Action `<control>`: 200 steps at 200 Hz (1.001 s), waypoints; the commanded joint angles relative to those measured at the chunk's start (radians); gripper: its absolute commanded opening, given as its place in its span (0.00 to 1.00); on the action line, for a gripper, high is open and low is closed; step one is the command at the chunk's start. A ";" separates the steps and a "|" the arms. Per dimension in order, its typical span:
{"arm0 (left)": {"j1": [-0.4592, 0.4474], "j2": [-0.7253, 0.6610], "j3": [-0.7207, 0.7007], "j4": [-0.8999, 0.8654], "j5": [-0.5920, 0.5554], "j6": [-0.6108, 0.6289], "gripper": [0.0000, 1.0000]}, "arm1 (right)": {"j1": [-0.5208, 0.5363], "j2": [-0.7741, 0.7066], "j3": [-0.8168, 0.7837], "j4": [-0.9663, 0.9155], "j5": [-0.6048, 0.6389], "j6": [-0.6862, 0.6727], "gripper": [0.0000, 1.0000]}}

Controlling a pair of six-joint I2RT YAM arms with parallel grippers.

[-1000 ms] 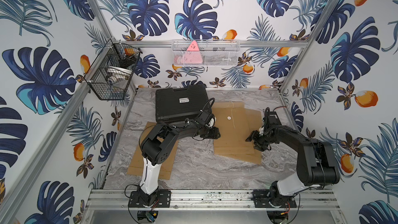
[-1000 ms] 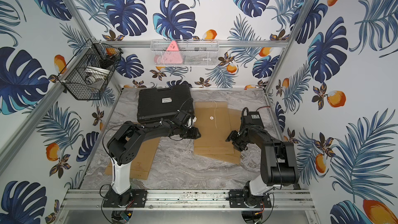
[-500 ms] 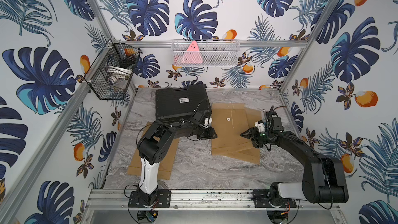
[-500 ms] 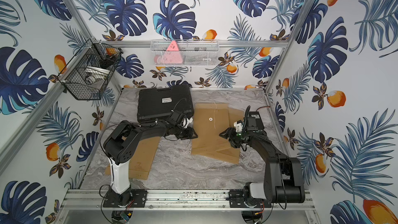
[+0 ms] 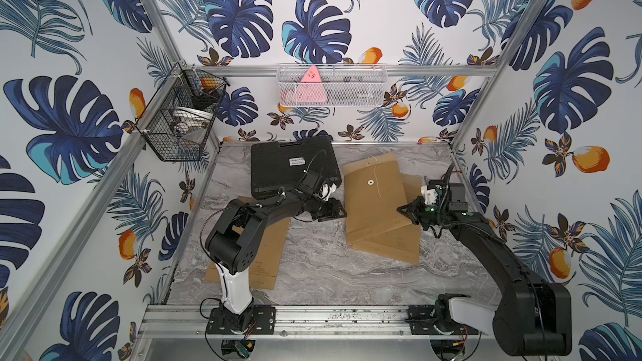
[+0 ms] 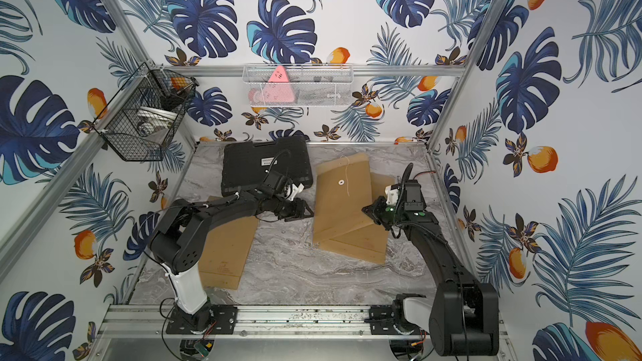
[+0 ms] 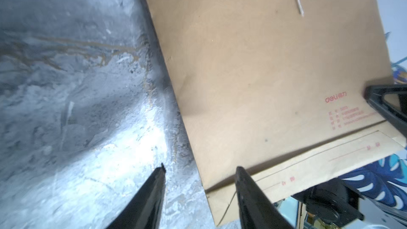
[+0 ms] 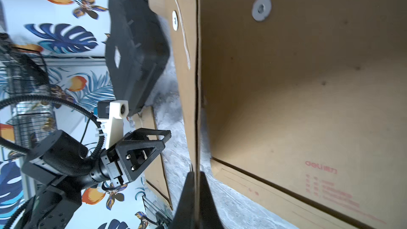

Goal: Close the mouth of the file bag
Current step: Pick up the file bag from the file bag.

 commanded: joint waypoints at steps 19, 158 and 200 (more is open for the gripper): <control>0.053 -0.116 -0.102 0.210 0.156 -0.233 0.65 | 0.016 -0.091 0.158 -0.091 -0.039 0.063 0.00; 0.031 -0.051 -0.314 1.359 0.161 -1.133 0.69 | 0.133 -0.209 0.237 0.035 -0.229 0.070 0.00; 0.079 -0.028 -0.257 1.381 0.195 -1.100 0.51 | 0.133 -0.274 0.150 0.134 -0.341 0.153 0.00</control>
